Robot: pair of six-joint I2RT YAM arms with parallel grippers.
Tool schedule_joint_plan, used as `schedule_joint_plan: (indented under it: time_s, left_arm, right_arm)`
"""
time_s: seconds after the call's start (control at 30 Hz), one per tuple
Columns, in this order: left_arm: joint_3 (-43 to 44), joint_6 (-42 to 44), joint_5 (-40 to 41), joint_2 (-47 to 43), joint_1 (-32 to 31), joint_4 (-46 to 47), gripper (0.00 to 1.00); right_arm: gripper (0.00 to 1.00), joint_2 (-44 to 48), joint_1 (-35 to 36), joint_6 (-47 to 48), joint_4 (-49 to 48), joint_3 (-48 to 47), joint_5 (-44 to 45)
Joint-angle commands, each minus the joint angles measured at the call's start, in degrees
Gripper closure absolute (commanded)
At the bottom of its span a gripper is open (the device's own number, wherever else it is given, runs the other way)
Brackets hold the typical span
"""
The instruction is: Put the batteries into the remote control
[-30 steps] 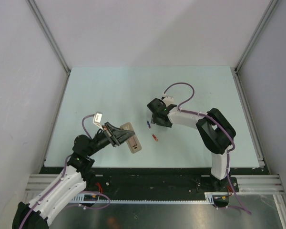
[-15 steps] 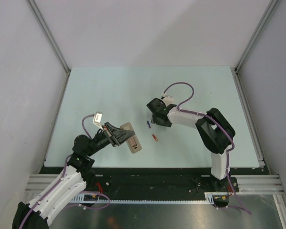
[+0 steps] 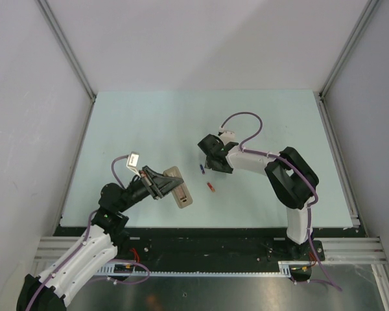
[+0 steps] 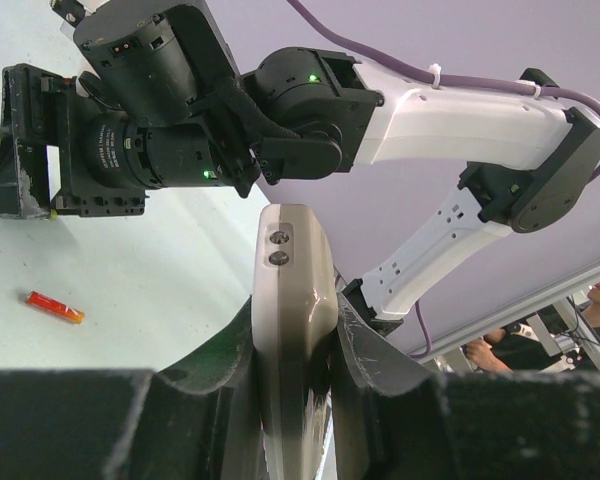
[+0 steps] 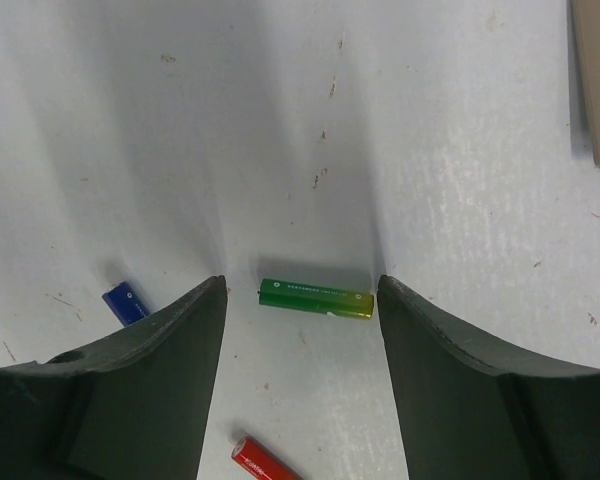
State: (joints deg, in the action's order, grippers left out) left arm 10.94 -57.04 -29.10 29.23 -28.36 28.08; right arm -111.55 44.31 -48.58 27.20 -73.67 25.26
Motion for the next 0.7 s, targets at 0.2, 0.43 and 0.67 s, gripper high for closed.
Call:
schedule_joint_plan:
  time_s: [0.2, 0.43, 0.67]
  left_arm:
    - [0.05, -0.71, -0.87, -0.23, -0.21, 1.81, 1.0]
    - [-0.13, -0.8, -0.87, -0.58, -0.29, 1.81, 1.0]
    - [-0.39, -0.97, -0.87, -0.93, -0.29, 1.81, 1.0]
  right_arm:
    - [0.36, -1.57, 0.42, -3.37, 4.88, 0.1, -1.52]
    - [0.44, -2.18, 0.86, -3.89, 5.5, 0.1, -1.7]
    - [0.68, -2.27, 1.21, -3.54, 5.58, 0.28, -1.96]
